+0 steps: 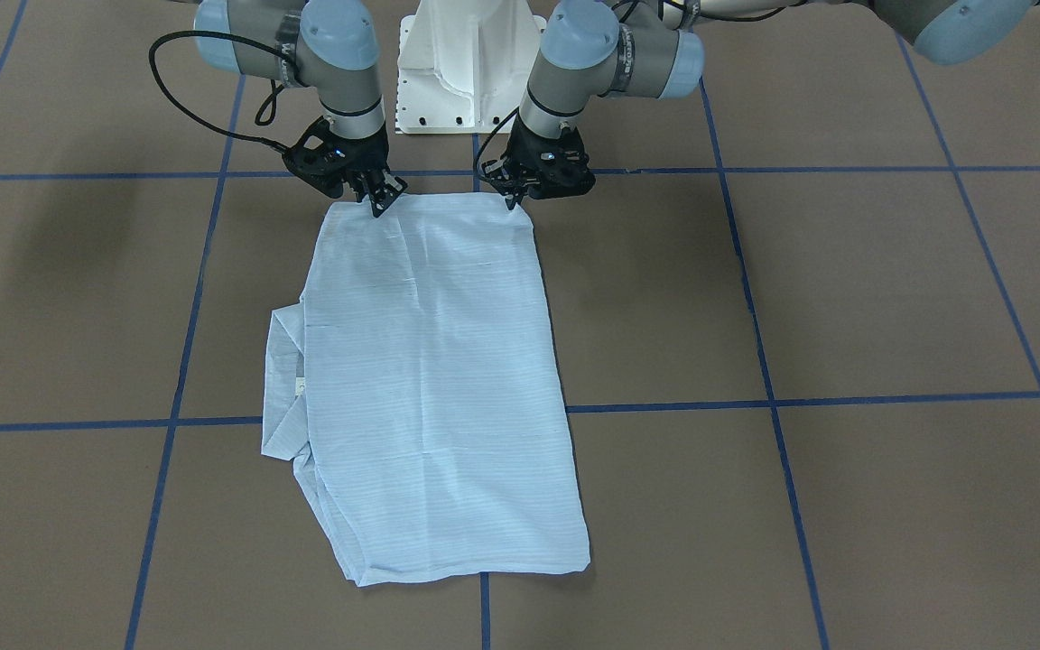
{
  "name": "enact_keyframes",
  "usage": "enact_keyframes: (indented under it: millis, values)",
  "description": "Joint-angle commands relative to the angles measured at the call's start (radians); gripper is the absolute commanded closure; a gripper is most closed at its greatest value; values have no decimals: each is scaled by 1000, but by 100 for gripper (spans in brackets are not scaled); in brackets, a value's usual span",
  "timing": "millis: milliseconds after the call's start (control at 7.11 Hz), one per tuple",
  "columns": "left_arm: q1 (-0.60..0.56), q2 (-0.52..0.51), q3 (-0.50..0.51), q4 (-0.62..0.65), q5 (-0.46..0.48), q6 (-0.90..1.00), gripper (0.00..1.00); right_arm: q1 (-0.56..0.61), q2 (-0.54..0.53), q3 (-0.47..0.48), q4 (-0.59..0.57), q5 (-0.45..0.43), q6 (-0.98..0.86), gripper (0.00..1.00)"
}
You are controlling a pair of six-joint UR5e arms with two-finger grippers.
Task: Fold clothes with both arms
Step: 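Grasp the near edge of the shirt with both grippers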
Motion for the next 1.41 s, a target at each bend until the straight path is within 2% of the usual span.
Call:
enact_keyframes:
  millis: [0, 141, 422, 703, 985, 1266]
  values:
    - [0, 0, 0, 1, 1, 0, 100, 3, 0, 5, -3, 1, 0, 81]
    - [0, 0, 0, 1, 1, 0, 100, 4, 1, 5, -1, 1, 0, 90]
    - [0, 0, -1, 1, 1, 0, 100, 4, 3, 21, -1, 1, 0, 100]
    - [-3, -2, -38, 4, -1, 0, 100, 6, 1, 72, -6, -3, 9, 100]
    - [-3, 8, -89, 13, -7, -1, 100, 6, 1, 77, -6, 1, 7, 100]
    - [0, 12, -177, 108, -9, -1, 100, 7, 1, 144, -3, 15, 1, 100]
